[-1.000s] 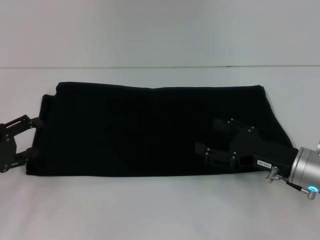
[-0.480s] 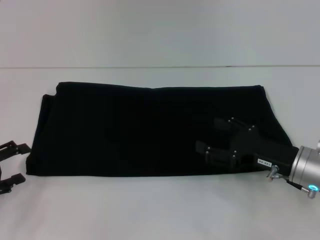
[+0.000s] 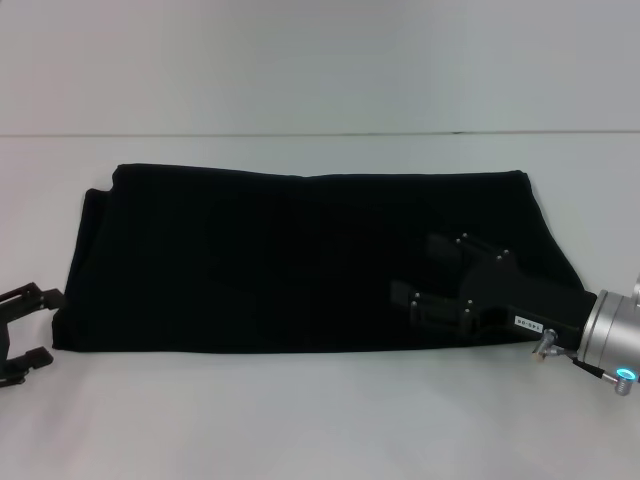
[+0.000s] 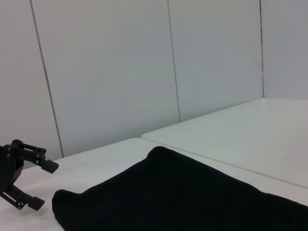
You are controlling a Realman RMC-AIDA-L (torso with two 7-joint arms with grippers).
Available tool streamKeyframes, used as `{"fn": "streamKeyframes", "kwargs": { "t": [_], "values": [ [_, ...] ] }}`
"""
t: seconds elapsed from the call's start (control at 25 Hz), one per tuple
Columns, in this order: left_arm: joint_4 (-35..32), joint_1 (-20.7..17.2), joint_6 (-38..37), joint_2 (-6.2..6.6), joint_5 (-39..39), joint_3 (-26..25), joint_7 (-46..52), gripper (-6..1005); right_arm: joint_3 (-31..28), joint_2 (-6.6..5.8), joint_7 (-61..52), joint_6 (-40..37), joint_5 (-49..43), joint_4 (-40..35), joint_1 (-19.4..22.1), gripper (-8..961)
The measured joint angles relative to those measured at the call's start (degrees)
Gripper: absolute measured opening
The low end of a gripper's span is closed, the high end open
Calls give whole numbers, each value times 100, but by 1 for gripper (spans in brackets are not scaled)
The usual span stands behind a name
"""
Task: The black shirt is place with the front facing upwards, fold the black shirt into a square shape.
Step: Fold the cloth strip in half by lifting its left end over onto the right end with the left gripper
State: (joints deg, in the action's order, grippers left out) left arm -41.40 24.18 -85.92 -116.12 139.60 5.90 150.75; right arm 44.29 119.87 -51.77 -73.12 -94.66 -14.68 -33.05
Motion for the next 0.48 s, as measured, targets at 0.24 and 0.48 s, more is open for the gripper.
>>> {"fn": "streamKeyframes", "kwargs": {
  "t": [0.24, 0.48],
  "values": [
    [0, 1, 211, -22, 13, 133, 25, 887, 0, 0, 0, 0, -1, 0, 5, 925],
    [48, 43, 300, -24, 15, 168, 32, 888, 0, 0, 0, 6, 0, 0, 9, 925]
  ]
}}
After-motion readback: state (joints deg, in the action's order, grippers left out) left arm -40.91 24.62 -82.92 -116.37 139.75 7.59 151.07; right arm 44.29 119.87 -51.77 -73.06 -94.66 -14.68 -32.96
